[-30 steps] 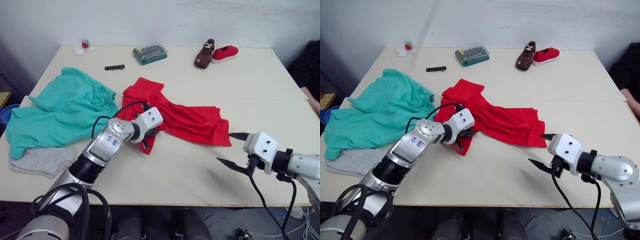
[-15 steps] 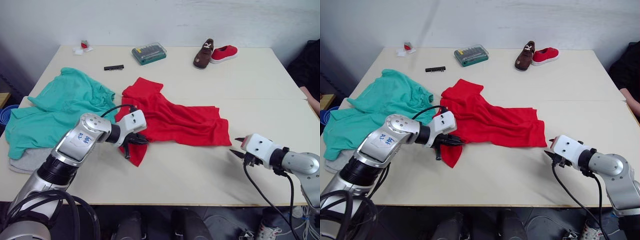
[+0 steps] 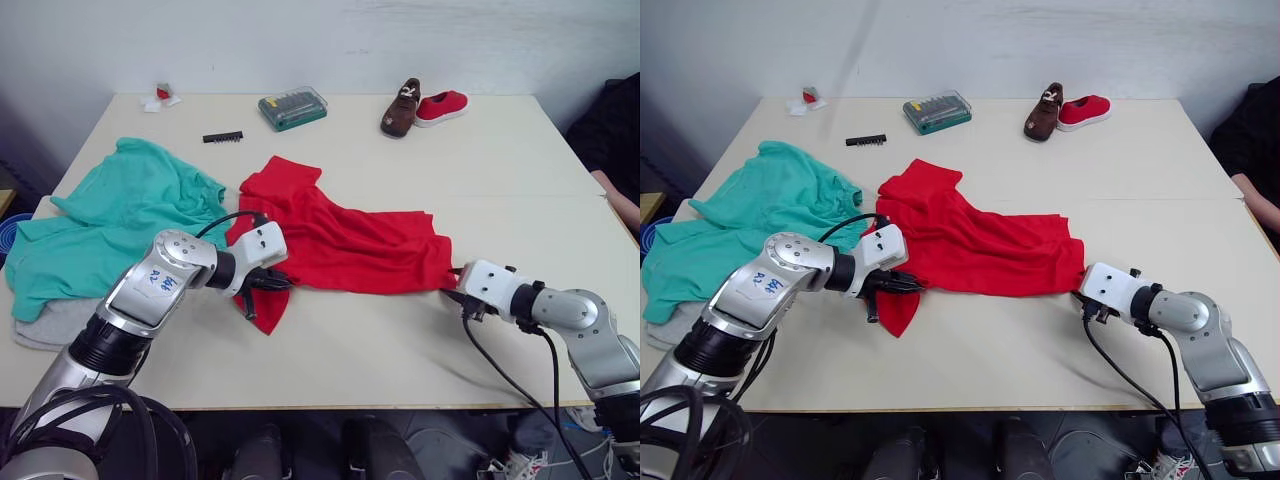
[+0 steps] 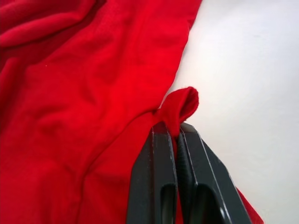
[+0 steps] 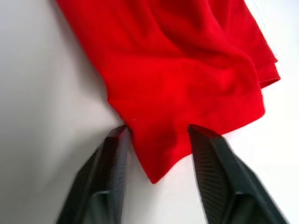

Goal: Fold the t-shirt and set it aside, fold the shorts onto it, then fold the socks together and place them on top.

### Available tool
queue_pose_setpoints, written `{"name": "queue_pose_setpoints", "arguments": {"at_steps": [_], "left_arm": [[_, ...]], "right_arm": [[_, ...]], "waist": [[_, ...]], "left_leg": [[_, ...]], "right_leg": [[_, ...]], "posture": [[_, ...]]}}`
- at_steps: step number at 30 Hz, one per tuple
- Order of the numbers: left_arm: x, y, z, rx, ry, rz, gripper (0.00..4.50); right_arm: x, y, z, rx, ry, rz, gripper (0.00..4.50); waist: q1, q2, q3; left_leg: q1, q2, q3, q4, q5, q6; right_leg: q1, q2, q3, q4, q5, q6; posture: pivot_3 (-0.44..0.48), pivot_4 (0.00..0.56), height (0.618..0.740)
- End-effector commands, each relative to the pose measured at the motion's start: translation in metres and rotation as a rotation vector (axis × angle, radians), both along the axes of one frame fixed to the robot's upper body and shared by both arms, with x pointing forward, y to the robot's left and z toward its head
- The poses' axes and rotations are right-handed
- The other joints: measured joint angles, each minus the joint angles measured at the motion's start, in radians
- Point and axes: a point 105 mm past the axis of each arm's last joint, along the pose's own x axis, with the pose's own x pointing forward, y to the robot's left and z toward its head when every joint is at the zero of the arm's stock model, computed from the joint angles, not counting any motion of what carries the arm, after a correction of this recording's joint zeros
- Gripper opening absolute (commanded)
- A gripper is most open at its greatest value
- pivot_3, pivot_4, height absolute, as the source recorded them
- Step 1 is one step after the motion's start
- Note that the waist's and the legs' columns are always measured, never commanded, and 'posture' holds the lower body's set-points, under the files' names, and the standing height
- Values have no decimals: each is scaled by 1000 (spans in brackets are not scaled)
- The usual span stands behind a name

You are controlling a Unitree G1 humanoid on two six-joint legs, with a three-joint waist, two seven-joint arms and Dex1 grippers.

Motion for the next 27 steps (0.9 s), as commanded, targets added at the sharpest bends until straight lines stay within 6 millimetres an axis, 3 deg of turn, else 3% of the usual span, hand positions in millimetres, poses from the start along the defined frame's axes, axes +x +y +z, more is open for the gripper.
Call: {"name": "queue_pose_setpoints", "arguments": {"at_steps": [1,3,10,14,18,22,27], "left_arm": [[-1,5,9,-8,-32,2,0],[-2,8,10,-7,-28,6,0],[-9,22,9,1,-3,1,0],[-17,28,11,7,12,-40,0],[-33,39,12,30,39,-120,0],[-56,52,11,77,88,-211,0],[-79,67,7,132,190,-298,0]], "right_arm": [[2,-8,-7,-11,31,-38,396],[2,-8,-4,-11,33,-30,39],[-3,-19,6,-39,35,-17,39],[-19,-23,12,-58,77,44,39],[-58,-24,16,-62,215,163,39],[-112,-21,20,-46,439,274,39],[-141,-10,35,19,529,311,39]], "waist": [[-2,0,0],[-2,0,0],[0,0,0],[1,0,0],[1,2,1],[-2,3,2],[-4,2,3]], "left_leg": [[0,0,0,0,0,0],[0,0,0,0,0,0],[0,0,0,0,0,0],[0,0,0,-1,0,0],[0,0,0,-3,-1,-1],[0,1,0,-4,-1,-2],[2,1,-1,-4,-2,-3]], "right_leg": [[0,0,0,0,0,0],[0,0,0,0,0,0],[0,0,0,0,0,0],[0,-1,0,-1,0,0],[-1,0,0,-1,-2,-1],[-1,1,0,-1,-2,-1],[0,1,0,-1,-2,-2]], "posture": [[0,150,740],[0,150,740],[0,150,740],[0,150,740],[0,150,740],[0,150,740],[0,150,740]]}}
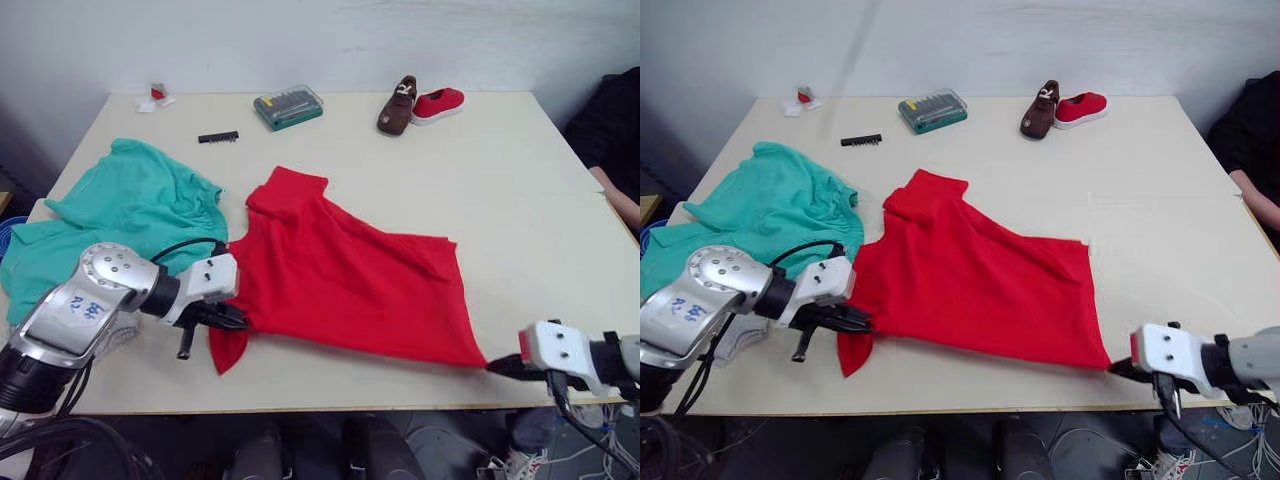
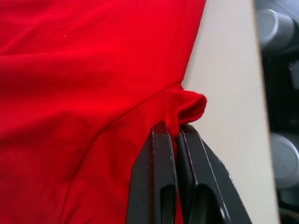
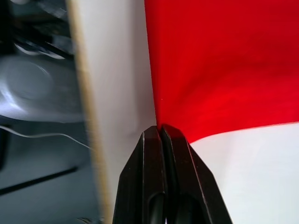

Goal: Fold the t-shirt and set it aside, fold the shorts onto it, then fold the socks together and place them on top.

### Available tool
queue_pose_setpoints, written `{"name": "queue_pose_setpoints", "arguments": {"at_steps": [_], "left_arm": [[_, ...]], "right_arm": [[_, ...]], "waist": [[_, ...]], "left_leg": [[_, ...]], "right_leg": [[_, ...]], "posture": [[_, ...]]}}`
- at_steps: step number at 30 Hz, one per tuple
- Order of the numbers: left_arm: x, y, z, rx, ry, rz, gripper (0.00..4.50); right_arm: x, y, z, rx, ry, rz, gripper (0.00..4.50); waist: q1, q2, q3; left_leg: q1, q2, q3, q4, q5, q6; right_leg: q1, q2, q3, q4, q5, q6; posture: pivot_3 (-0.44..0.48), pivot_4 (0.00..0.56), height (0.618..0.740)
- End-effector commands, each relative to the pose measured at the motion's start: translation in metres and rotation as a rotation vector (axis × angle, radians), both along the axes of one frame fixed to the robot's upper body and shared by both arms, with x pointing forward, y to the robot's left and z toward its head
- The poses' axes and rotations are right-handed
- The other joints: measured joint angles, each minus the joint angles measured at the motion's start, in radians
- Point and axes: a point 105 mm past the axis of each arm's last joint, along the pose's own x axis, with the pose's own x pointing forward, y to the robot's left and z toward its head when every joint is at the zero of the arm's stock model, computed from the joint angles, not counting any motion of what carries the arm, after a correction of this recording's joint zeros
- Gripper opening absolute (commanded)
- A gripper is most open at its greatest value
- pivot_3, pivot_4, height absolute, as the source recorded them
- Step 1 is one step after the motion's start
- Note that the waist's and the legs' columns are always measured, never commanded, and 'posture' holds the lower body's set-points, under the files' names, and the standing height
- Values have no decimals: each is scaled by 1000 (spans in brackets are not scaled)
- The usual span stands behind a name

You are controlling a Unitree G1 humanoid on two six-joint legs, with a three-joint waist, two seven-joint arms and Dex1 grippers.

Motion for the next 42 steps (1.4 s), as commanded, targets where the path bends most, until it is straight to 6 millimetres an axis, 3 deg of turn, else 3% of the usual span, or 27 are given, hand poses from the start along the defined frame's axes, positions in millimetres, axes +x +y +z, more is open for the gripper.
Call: {"name": "queue_pose_setpoints", "arguments": {"at_steps": [1,7,12,14,16,18,19,21,22,23,24,25,27,28,31,34,37,39,42], "left_arm": [[-15,10,7,38,38,-75,0],[-14,15,4,66,35,-99,0],[1,19,6,82,-2,-103,0],[16,20,9,90,-56,-104,0],[52,12,20,54,-209,-56,0],[103,-8,51,-76,-453,71,0],[134,-18,87,-189,-643,190,0],[161,-26,127,-315,-821,316,0],[171,-24,162,-406,-985,400,0],[167,-15,217,-542,-1197,483,0],[156,-10,254,-660,-1322,500,0],[144,-7,278,-732,-1414,481,0],[131,-10,293,-760,-1479,398,0],[128,-13,292,-752,-1440,349,0],[118,-20,273,-712,-1261,213,0],[104,-15,217,-546,-945,96,0],[86,-3,162,-366,-709,42,0],[76,3,130,-261,-599,21,0],[64,2,97,-193,-499,-4,0]], "right_arm": [[-8,8,23,24,-4,17,39],[2,3,22,3,-72,-47,39],[5,-4,25,-6,-59,-60,39],[20,-8,31,-29,-125,-68,39],[53,-11,49,-49,-304,-107,39],[98,-15,82,-42,-571,-218,39],[124,-20,114,-33,-792,-303,39],[145,-24,150,-17,-1019,-385,39],[150,-31,184,-50,-1240,-434,39],[139,-36,233,-89,-1529,-464,39],[124,-39,266,-84,-1715,-488,39],[113,-41,286,-73,-1821,-504,39],[101,-46,299,-77,-1891,-503,39],[97,-48,301,-95,-1889,-471,39],[93,-44,288,-70,-1755,-355,39],[93,-32,218,5,-1251,-205,39],[76,-26,159,-24,-907,-115,39],[66,-24,130,-21,-751,-100,39],[58,-23,97,-26,-626,-92,39]], "waist": [[0,0,0],[4,0,0],[8,-1,0],[7,-1,0],[4,-1,1],[3,0,4],[2,-2,5],[3,-5,8],[2,-5,8],[2,-5,8],[2,-5,8],[-2,-4,8],[-3,-4,8],[-2,-4,8],[1,-4,7],[-1,-4,8],[-2,-2,11],[0,-3,11],[-1,-4,11]], "left_leg": [[0,0,0,0,0,0],[-1,0,-1,0,-3,0],[-1,0,-1,0,-3,0],[-1,0,-1,1,-3,0],[-2,0,0,2,-3,1],[-1,-1,0,6,-3,2],[-4,-1,0,8,-2,3],[-7,0,0,12,-1,4],[-14,0,0,14,0,4],[-20,-1,0,15,2,4],[-25,-1,1,15,2,4],[-33,-1,3,15,2,3],[-50,-2,6,15,2,3],[-50,-1,6,15,2,3],[-39,-1,5,12,2,4],[-35,1,4,5,1,3],[-35,3,4,10,2,2],[-33,2,4,16,2,2],[-20,1,4,18,4,5]], "right_leg": [[0,0,0,0,0,0],[-1,-1,0,-1,-1,-1],[-1,0,-1,-1,-1,-3],[-1,0,-1,-1,-1,-2],[-1,-1,-1,0,-1,-2],[0,-1,-1,1,1,-2],[-2,-1,-1,2,2,-2],[-4,-1,-1,4,4,-1],[-11,-1,-1,7,5,0],[-18,-2,-1,8,5,0],[-24,-2,-1,10,5,0],[-34,-2,-1,14,5,0],[-57,-3,-3,24,5,0],[-59,-2,-7,28,5,0],[-53,-2,-13,33,4,0],[-42,3,-14,15,1,-3],[-37,4,-12,13,2,-3],[-34,3,-9,14,2,-2],[-20,1,-7,11,8,-1]], "posture": [[0,150,740],[0,150,740],[0,150,740],[0,150,740],[0,150,740],[0,150,740],[0,150,740],[0,150,740],[0,150,740],[0,150,740],[0,150,740],[0,150,740],[0,150,740],[0,150,740],[0,150,740],[0,150,740],[0,150,740],[0,150,740],[0,150,740]]}}
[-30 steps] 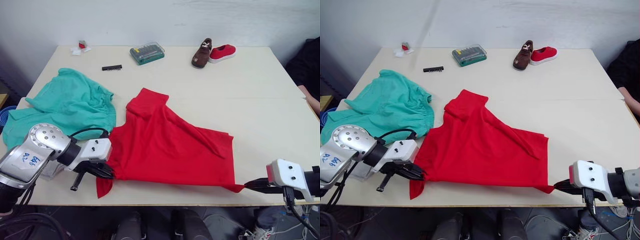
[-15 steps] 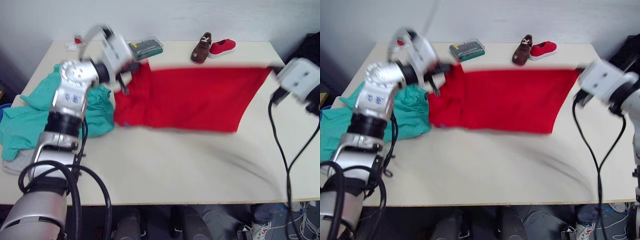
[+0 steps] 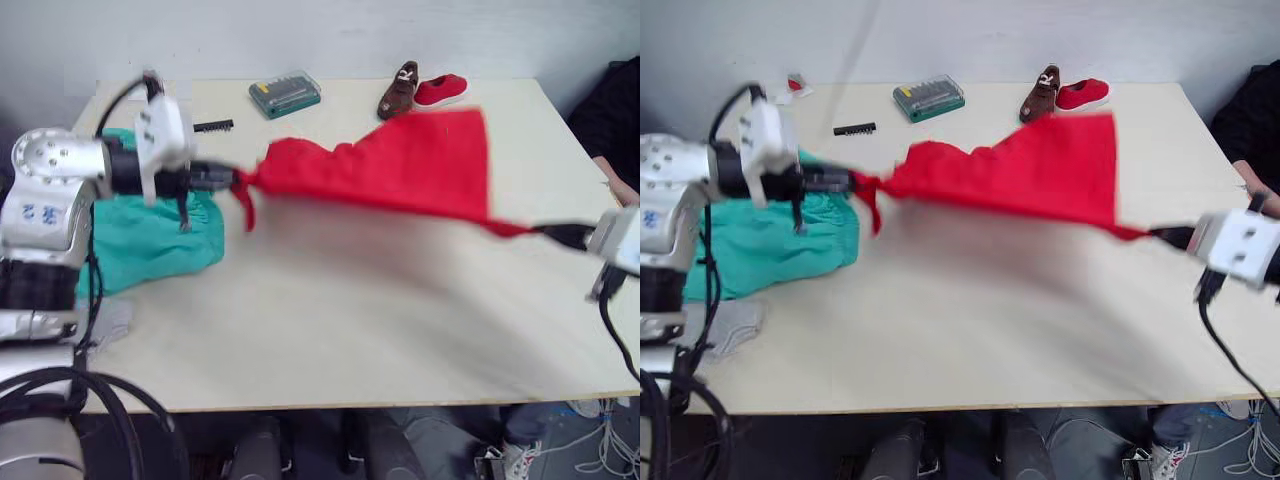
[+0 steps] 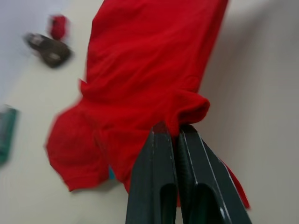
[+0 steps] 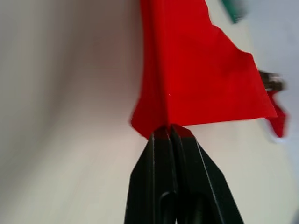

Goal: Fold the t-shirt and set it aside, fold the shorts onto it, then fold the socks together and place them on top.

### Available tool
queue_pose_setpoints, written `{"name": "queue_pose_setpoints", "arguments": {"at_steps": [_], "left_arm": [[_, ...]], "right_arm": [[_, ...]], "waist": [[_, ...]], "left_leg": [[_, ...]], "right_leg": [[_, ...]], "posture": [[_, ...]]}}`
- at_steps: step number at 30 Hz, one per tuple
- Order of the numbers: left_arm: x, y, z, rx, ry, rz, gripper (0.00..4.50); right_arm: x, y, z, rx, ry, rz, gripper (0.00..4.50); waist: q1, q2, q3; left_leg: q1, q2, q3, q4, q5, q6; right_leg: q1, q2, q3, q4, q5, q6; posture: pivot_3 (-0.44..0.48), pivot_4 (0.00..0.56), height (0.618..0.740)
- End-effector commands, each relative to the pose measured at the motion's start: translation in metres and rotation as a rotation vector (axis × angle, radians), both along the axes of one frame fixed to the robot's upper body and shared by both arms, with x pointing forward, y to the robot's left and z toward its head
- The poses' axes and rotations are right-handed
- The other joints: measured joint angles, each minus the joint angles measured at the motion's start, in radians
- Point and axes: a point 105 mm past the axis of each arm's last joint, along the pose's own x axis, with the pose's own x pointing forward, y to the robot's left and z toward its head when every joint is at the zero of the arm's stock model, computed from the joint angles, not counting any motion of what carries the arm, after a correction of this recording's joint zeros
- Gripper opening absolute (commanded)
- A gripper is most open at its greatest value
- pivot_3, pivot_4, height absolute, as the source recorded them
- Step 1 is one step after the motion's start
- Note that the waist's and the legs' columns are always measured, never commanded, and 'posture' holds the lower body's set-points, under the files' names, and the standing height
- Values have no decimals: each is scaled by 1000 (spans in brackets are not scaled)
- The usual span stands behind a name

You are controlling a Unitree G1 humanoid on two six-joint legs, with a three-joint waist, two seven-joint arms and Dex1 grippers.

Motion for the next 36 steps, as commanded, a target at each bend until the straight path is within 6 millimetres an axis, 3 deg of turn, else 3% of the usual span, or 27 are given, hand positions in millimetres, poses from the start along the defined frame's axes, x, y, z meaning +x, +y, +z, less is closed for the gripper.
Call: {"name": "queue_pose_setpoints", "arguments": {"at_steps": [1,5,10,16,19,23,26,27,28,29,30,32,34,36], "left_arm": [[-15,-5,-15,66,42,-28,0],[-29,-7,-48,130,106,-46,0],[-47,1,-72,167,224,-24,0],[-85,12,-84,224,457,-84,0],[-103,24,-80,270,577,-124,0],[-67,18,-74,221,444,-51,0],[-15,6,-64,170,221,63,0],[17,-3,-43,106,19,126,0],[51,-12,1,-18,-266,234,0],[68,-15,58,-187,-531,328,0],[68,-16,116,-383,-736,377,0],[50,-11,178,-536,-958,372,0],[36,-10,203,-547,-1042,318,0],[35,-10,200,-518,-991,268,0]], "right_arm": [[-10,-1,-12,13,53,-9,39],[-19,1,-35,19,138,1,39],[-41,-2,-54,-5,293,11,39],[-73,2,-64,33,527,39,39],[-93,10,-57,103,697,66,39],[-37,-7,-55,11,392,-62,39],[11,-15,-37,-3,131,-154,39],[34,-17,-15,-11,-61,-192,39],[58,-22,24,-55,-355,-269,39],[68,-24,69,-92,-649,-310,39],[65,-20,116,-92,-914,-324,39],[44,-14,170,-85,-1212,-309,39],[28,-11,191,-108,-1341,-277,39],[21,-9,190,-125,-1348,-227,39]], "waist": [[1,-1,0],[3,-1,0],[3,-1,0],[0,-1,0],[1,-1,0],[1,-1,0],[5,0,0],[6,0,0],[8,0,0],[12,-1,1],[14,-1,3],[13,-1,4],[4,0,3],[1,0,-2]], "left_leg": [[8,0,-1,-3,-2,0],[19,0,-3,-6,-7,-4],[18,2,-3,-6,-6,-3],[19,5,-3,-6,-7,-6],[20,5,-3,-7,-8,-6],[22,5,-3,-7,-10,-5],[20,4,-2,-7,-9,-4],[19,3,-2,-6,-7,-6],[16,2,-2,-6,-5,-7],[16,1,-2,-4,-4,-5],[10,0,-2,-1,-1,-1],[-17,-3,1,1,8,1],[-34,-3,3,-1,8,-2],[-30,-3,2,-5,6,-2]], "right_leg": [[9,0,-1,-6,0,0],[23,-3,0,-11,3,-1],[20,-2,-1,-7,-2,-3],[19,1,-1,-4,-7,-4],[19,1,-1,-5,-7,-4],[22,-1,-1,-9,-4,-7],[21,-2,-1,-12,-2,-11],[21,-2,-1,-11,-1,-11],[18,-3,-1,-10,1,-7],[17,-3,-1,-8,3,-5],[9,-4,0,-4,4,-4],[-19,-7,1,3,9,-1],[-41,-5,0,12,8,-1],[-45,-4,-6,20,8,-2]], "posture": [[0,150,740],[0,150,740],[0,150,740],[0,150,740],[0,150,740],[0,150,740],[0,150,740],[0,150,740],[0,150,740],[0,150,740],[0,150,740],[0,150,740],[0,150,740],[0,150,740]]}}
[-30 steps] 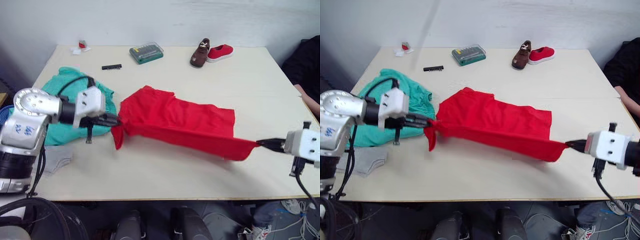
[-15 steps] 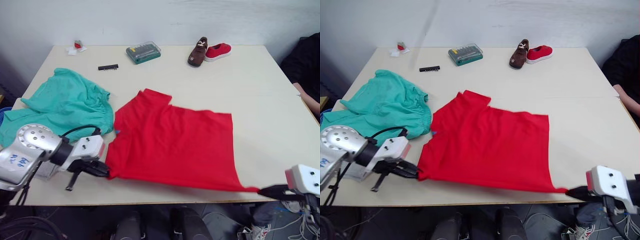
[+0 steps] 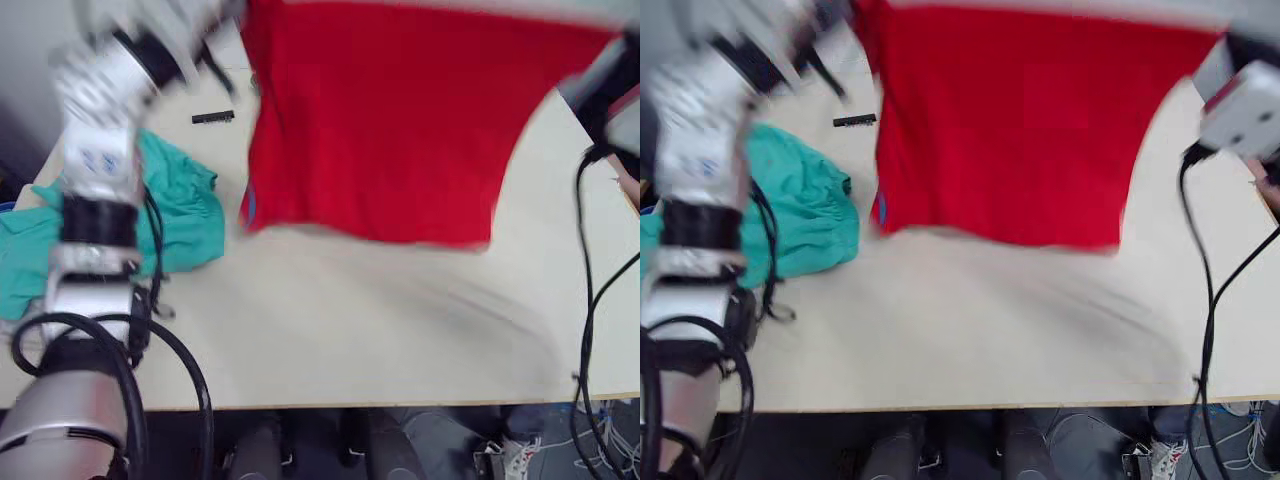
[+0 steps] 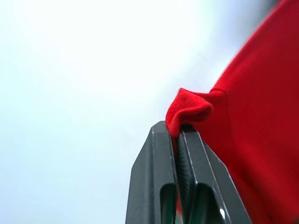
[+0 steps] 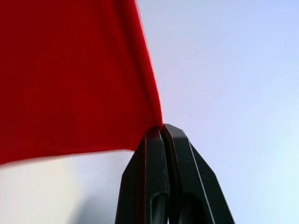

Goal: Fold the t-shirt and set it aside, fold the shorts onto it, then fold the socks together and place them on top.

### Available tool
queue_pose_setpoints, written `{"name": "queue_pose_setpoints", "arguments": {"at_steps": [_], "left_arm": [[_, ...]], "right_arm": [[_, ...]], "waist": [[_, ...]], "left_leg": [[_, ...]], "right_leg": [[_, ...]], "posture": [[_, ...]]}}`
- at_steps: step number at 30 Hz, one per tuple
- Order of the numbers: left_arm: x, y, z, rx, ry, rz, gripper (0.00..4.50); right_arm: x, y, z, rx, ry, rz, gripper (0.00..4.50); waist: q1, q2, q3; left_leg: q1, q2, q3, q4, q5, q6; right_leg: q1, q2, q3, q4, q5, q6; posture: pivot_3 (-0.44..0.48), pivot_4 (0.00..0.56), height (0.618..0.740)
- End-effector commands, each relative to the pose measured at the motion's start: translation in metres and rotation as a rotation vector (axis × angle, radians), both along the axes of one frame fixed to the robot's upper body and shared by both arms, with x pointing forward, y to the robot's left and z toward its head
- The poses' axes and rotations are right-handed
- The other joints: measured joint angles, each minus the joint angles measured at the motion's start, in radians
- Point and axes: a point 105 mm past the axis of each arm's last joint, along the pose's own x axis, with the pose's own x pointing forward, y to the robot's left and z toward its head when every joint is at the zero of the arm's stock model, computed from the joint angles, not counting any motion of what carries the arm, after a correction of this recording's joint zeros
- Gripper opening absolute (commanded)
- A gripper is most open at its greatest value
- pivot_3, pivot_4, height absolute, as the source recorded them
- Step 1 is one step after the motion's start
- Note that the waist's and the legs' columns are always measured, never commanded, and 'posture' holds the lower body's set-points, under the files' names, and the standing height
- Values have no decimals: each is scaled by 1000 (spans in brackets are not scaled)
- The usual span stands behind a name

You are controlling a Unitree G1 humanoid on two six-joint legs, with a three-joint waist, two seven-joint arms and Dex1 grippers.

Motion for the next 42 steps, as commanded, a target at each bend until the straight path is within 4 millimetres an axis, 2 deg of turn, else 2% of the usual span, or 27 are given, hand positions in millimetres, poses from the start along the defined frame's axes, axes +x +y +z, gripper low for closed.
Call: {"name": "queue_pose_setpoints", "arguments": {"at_steps": [1,3,5,6,10,12,15,17,18,22,26,29,34,39,42], "left_arm": [[2,16,-16,43,93,-44,0],[3,17,-41,135,218,-91,0],[1,19,-75,253,356,-128,0],[0,21,-89,284,421,-140,0],[-7,20,-157,429,698,-189,0],[-9,20,-189,480,835,-182,0],[-22,17,-224,571,972,-183,0],[-33,15,-242,612,1044,-204,0],[-38,15,-250,620,1083,-204,0],[-52,19,-263,638,1147,-205,0],[-59,24,-272,634,1190,-198,0],[-74,20,-275,617,1265,-300,0],[-95,25,-282,731,1348,-362,0],[-101,33,-288,845,1364,-329,0],[-113,37,-290,889,1438,-353,0]], "right_arm": [[-17,-9,4,-54,-55,2,39],[-16,-15,-5,-53,3,4,39],[-7,-20,-30,-29,180,32,39],[-3,-23,-45,-10,278,46,39],[6,-29,-110,64,616,71,39],[6,-30,-147,84,789,67,39],[1,-31,-187,101,971,64,39],[-7,-31,-205,109,1082,65,39],[-12,-29,-209,95,1113,78,39],[-16,-27,-203,134,1123,93,39],[-31,-21,-212,140,1270,133,39],[-45,-19,-215,115,1384,156,39],[-69,-9,-214,106,1569,211,39],[-80,-4,-215,93,1639,215,39],[-95,-3,-224,118,1735,217,39]], "waist": [[1,0,-2],[0,2,-4],[-2,1,-3],[-2,2,-3],[-2,-2,0],[-1,-2,0],[-3,-2,1],[-2,-2,1],[-2,-2,1],[-1,-2,0],[1,-2,0],[2,-2,0],[0,-2,0],[2,-2,0],[2,-2,0]], "left_leg": [[7,-1,-1,0,-1,1],[19,0,-1,-1,-2,3],[20,2,-1,-12,-8,-3],[18,2,-1,-12,-11,-9],[14,4,-2,4,-11,-9],[18,4,-3,11,-10,-6],[39,6,-4,13,-11,-4],[51,6,-3,2,-13,-3],[52,7,-4,0,-13,-3],[51,8,-4,1,-9,-5],[49,11,-3,0,-8,-9],[48,12,-3,0,-8,-10],[48,12,-2,0,-9,-9],[49,13,-2,0,-10,-9],[48,13,-2,0,-11,-9]], "right_leg": [[3,1,-5,4,0,0],[17,2,-15,0,-1,0],[19,2,-18,-12,-12,-7],[17,2,-18,-13,-17,-10],[17,2,-18,-5,-16,-9],[23,1,-13,-5,-14,-9],[49,2,-11,-12,-9,-9],[61,2,-9,-25,-4,-10],[63,2,-9,-27,-2,-11],[60,3,-9,-23,-2,-11],[56,6,-9,-22,-6,-13],[55,7,-9,-22,-7,-13],[55,7,-8,-22,-7,-13],[55,7,-8,-23,-7,-13],[54,7,-8,-23,-7,-13]], "posture": [[0,150,740],[0,150,740],[0,150,740],[0,150,740],[0,150,740],[0,150,740],[0,150,740],[0,150,740],[0,150,740],[0,150,740],[0,150,740],[0,150,740],[0,150,740],[0,150,740],[0,150,740]]}}
